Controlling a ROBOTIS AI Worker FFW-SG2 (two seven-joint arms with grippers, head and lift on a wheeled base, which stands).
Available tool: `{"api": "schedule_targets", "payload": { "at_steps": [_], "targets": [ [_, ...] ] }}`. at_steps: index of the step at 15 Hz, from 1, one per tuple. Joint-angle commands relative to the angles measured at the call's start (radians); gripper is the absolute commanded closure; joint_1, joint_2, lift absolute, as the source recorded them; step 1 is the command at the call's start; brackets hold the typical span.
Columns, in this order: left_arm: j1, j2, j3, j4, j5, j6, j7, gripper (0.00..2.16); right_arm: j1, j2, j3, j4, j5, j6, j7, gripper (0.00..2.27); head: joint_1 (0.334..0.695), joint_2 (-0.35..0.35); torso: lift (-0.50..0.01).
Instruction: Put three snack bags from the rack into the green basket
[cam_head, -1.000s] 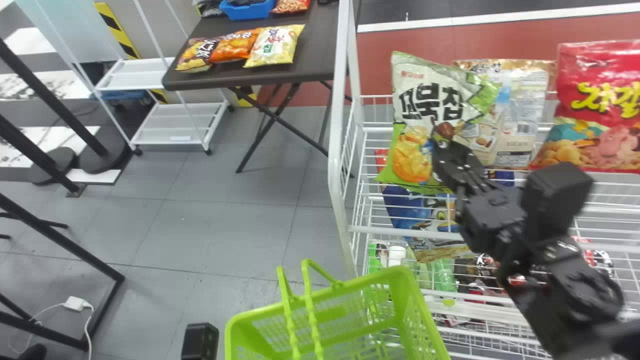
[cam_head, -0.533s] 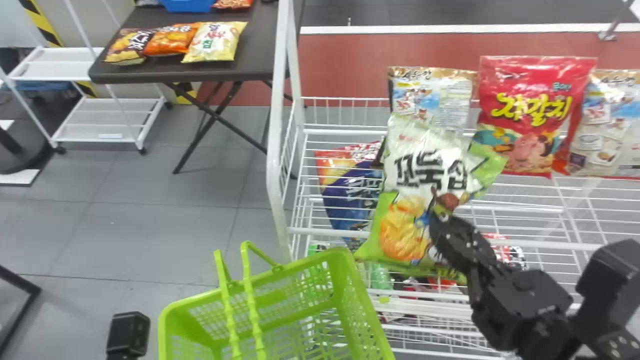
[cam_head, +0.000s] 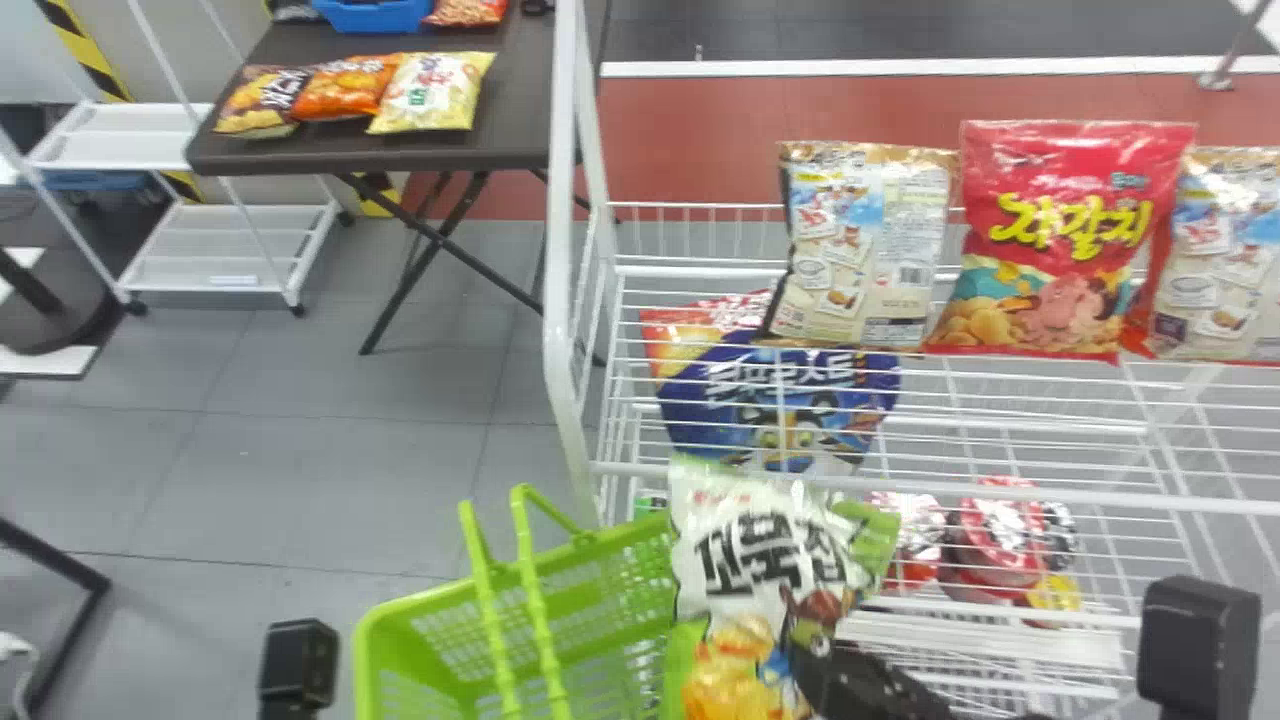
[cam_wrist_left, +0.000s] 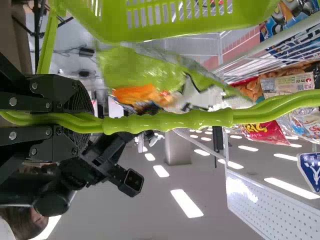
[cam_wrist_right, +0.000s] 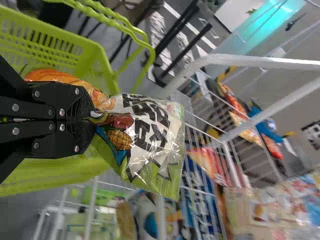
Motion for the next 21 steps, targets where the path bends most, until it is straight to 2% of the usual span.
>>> {"api": "schedule_targets", "payload": {
  "at_steps": [1, 2, 3, 5, 7, 8, 9, 10, 11, 12, 13, 15, 18, 21],
  "targets": [
    [-0.001, 0.0, -0.004, 0.0, 0.0, 0.0, -0.001, 2.15, -0.063, -0.006, 0.069, 0.073, 0.039, 0.102, 0.023, 1.4, 0.695, 0.203, 0.0],
    [-0.001, -0.001, -0.006, 0.0, -0.001, 0.0, -0.001, 2.15, -0.079, -0.008, 0.087, 0.107, 0.045, 0.092, 0.039, 0.3, 0.695, 0.235, 0.0],
    [-0.001, -0.001, -0.009, 0.0, -0.001, 0.0, -0.003, 2.15, -0.085, -0.009, 0.096, 0.113, 0.06, 0.092, 0.042, 0.0, 0.695, 0.296, 0.0],
    [-0.001, 0.002, -0.009, 0.0, 0.0, 0.0, -0.006, 2.15, -0.089, -0.008, 0.069, 0.109, 0.051, 0.074, 0.063, 0.02, 0.695, 0.328, 0.0],
    [-0.001, 0.002, -0.009, 0.002, -0.001, 0.0, -0.008, 2.15, -0.092, -0.002, 0.012, 0.101, 0.019, -0.006, 0.063, 0.04, 0.695, 0.321, 0.0],
    [-0.001, 0.002, -0.009, 0.002, 0.0, 0.0, -0.009, 2.15, -0.102, 0.009, -0.02, 0.101, 0.0, -0.04, 0.062, 0.04, 0.695, 0.272, 0.0],
    [-0.001, 0.0, -0.009, 0.003, 0.0, 0.0, -0.011, 2.15, -0.117, 0.023, -0.057, 0.106, -0.033, -0.055, 0.062, 0.04, 0.695, 0.272, 0.0],
    [-0.001, 0.0, -0.009, 0.005, 0.0, 0.0, -0.011, 2.15, -0.134, 0.032, -0.088, 0.115, -0.067, -0.061, 0.06, 0.04, 0.695, 0.208, 0.0],
    [-0.001, 0.0, -0.009, 0.006, 0.0, 0.0, -0.012, 2.15, -0.155, 0.041, -0.111, 0.133, -0.081, -0.116, 0.051, 0.04, 0.695, 0.177, 0.0],
    [-0.001, 0.0, -0.009, 0.008, 0.002, 0.0, -0.012, 2.15, -0.189, 0.052, -0.123, 0.164, -0.076, -0.221, 0.022, 0.04, 0.695, 0.151, 0.0],
    [-0.001, 0.0, -0.009, 0.008, 0.002, 0.0, -0.012, 2.15, -0.235, 0.055, -0.129, 0.201, -0.059, -0.294, -0.014, 0.04, 0.695, 0.092, 0.0],
    [0.002, 0.0, -0.01, 0.012, 0.002, -0.003, -0.014, 2.15, -0.365, 0.055, -0.126, 0.32, 0.005, -0.38, -0.07, 0.04, 0.695, 0.017, 0.0],
    [0.008, 0.0, -0.009, 0.017, 0.002, -0.003, -0.017, 2.15, -0.533, 0.055, -0.077, 0.555, 0.074, -0.58, -0.103, 0.05, 0.695, -0.066, 0.0],
    [0.011, 0.0, -0.009, 0.025, 0.003, -0.003, -0.021, 2.15, -0.681, 0.055, -0.014, 0.793, 0.102, -0.736, -0.127, 0.07, 0.695, -0.07, 0.0]
  ]
}}
